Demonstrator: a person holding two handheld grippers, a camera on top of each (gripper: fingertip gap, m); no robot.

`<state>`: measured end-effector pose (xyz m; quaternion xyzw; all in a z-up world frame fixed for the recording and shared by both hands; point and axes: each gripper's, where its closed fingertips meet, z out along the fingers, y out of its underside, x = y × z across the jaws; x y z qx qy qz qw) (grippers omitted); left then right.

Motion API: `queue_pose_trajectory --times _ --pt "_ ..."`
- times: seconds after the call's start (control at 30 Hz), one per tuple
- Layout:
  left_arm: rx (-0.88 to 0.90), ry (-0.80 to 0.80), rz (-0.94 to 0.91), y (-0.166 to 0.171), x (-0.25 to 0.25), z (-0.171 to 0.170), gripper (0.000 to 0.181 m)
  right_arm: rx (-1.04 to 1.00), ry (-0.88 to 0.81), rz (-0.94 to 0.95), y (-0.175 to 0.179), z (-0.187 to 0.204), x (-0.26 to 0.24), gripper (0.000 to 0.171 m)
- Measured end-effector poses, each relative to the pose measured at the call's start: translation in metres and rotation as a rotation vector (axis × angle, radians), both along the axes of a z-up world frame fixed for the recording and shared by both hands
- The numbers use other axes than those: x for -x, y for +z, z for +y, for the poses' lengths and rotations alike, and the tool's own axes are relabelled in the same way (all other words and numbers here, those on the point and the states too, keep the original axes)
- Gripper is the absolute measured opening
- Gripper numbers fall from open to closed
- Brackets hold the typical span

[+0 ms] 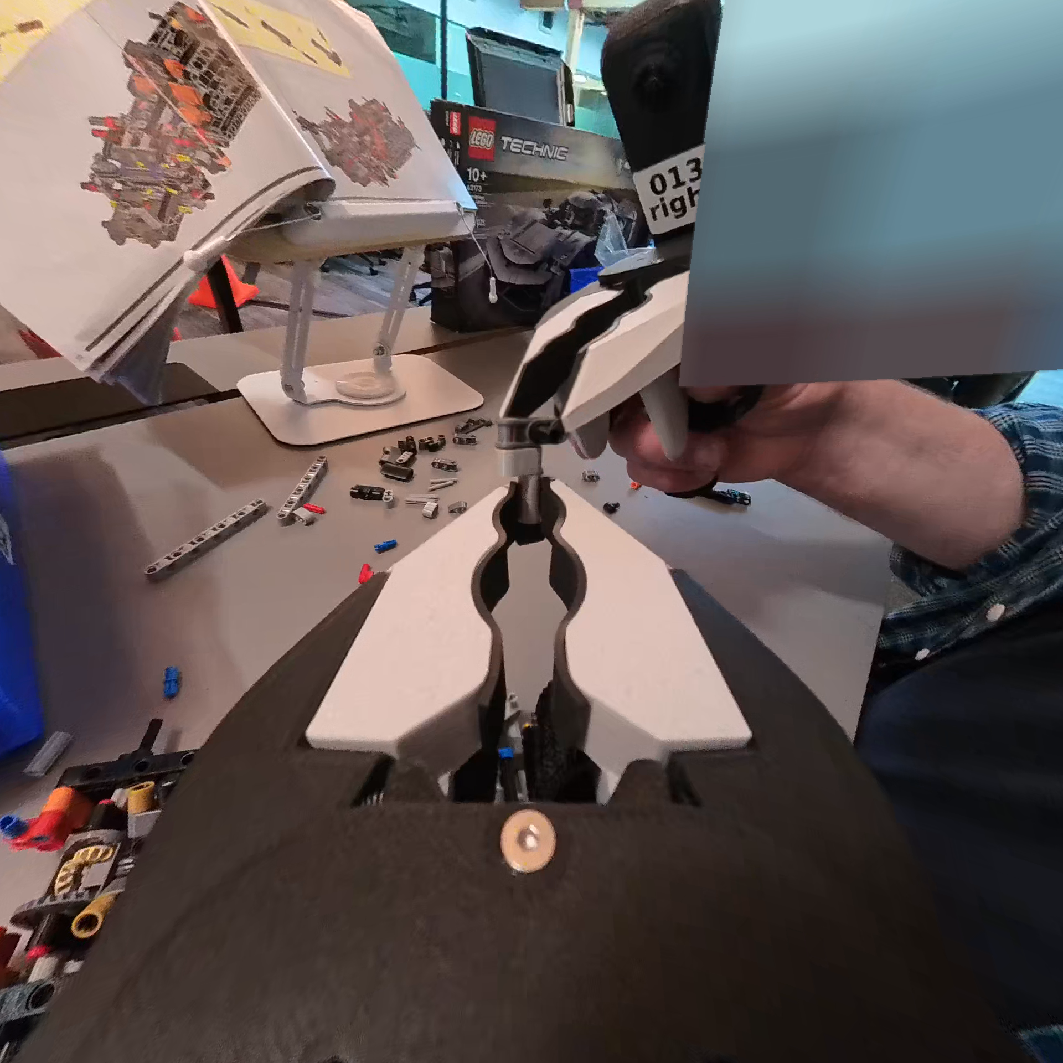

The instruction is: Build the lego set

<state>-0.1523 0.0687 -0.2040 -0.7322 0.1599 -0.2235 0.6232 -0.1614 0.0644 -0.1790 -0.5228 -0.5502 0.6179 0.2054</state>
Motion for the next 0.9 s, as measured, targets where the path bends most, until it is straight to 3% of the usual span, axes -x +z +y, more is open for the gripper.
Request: queue_pose_trajectory --times 0.07,0.33,0.43,0.53,0.63,0.9 --pt "-0.019 0.03 0.013 0.003 0.002 0.001 0.005 -0.013 -0.011 -0.01 -0.003 0.0 -0.001 0.02" --pt "-0.06 0.105 0.15 0.001 -0.001 0.003 0.005 0.016 -0.001 0.018 0.0 -0.004 -0.004 0.007" --pt "-0.053 0.076 0.143 0.0 -0.004 0.002 0.006 0.023 0.013 0.014 -0.002 -0.003 -0.008 0.006" --pt "-0.007 0.049 0.148 -0.003 -0.002 -0.002 0.019 -0.047 0.039 -0.017 -0.01 0.001 -0.016 0.006" --pt "0.063 0.018 0.191 -0.006 0.003 -0.012 0.02 -0.136 0.152 -0.082 -0.024 -0.007 -0.029 0.005" --pt "0.344 0.03 0.339 -0.078 -0.02 -0.055 0.016 -0.231 0.396 -0.168 -0.084 -0.025 -0.045 0.006"
